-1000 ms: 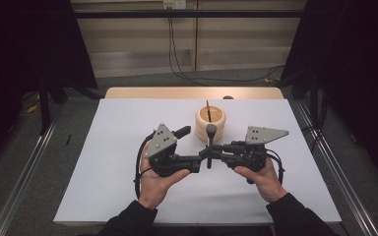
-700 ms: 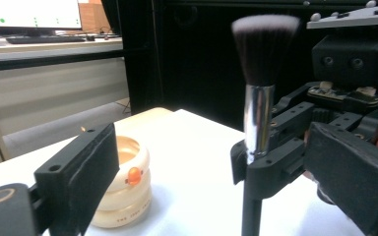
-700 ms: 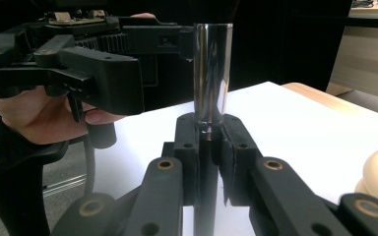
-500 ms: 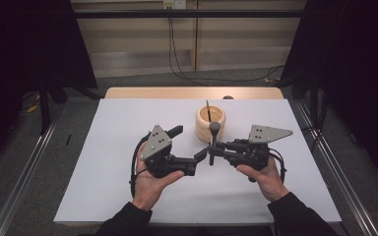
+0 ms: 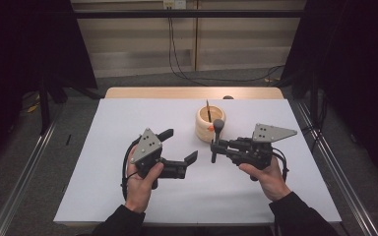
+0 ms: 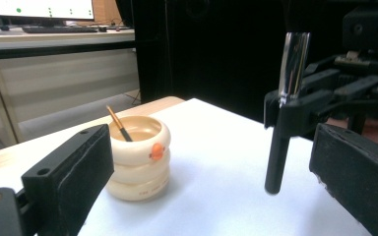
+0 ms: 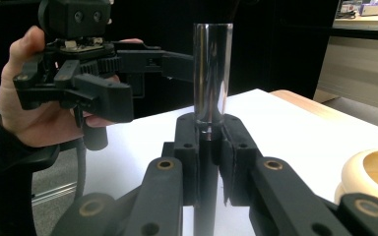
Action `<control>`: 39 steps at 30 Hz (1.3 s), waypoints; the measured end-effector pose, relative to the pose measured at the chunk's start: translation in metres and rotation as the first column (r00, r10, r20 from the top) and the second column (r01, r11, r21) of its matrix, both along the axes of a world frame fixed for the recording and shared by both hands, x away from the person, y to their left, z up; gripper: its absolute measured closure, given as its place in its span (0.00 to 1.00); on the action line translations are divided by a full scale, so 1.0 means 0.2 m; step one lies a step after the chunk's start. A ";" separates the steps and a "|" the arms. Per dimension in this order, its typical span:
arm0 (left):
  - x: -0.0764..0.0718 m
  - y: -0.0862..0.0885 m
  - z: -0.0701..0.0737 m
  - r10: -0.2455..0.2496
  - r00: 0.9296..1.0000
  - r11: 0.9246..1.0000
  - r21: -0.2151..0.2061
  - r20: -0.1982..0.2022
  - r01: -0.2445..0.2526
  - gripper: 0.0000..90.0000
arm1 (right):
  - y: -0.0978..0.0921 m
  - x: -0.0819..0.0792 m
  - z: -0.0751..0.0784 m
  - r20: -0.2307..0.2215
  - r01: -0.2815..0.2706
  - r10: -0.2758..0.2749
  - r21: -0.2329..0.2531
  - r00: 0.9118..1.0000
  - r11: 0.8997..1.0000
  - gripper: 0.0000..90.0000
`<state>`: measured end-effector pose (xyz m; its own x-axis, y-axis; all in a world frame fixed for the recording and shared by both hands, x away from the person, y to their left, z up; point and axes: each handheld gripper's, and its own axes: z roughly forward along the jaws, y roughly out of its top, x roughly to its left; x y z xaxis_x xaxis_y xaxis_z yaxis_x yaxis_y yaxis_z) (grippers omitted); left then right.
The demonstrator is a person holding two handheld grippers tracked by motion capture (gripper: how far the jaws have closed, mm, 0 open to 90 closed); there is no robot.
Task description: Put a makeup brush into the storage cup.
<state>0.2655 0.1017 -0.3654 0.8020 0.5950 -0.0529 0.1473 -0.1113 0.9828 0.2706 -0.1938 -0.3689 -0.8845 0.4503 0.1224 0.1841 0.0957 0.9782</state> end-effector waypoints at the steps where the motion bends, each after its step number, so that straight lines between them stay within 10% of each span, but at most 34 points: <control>1: 0.00 0.01 0.00 0.008 1.000 1.000 -0.015 -0.005 -0.008 0.03 | 0.00 0.00 0.00 0.003 0.002 -0.002 0.001 1.000 1.000 0.88; 23: -0.08 0.23 -0.12 0.116 0.992 0.992 -0.052 -0.054 -0.118 0.01 | -0.04 0.02 0.02 0.023 0.041 -0.041 0.010 0.999 0.999 0.88; 39: -0.16 0.41 -0.19 0.195 0.980 0.981 0.015 -0.049 -0.194 0.01 | -0.06 0.07 0.03 0.024 0.066 -0.066 -0.001 0.998 0.998 0.88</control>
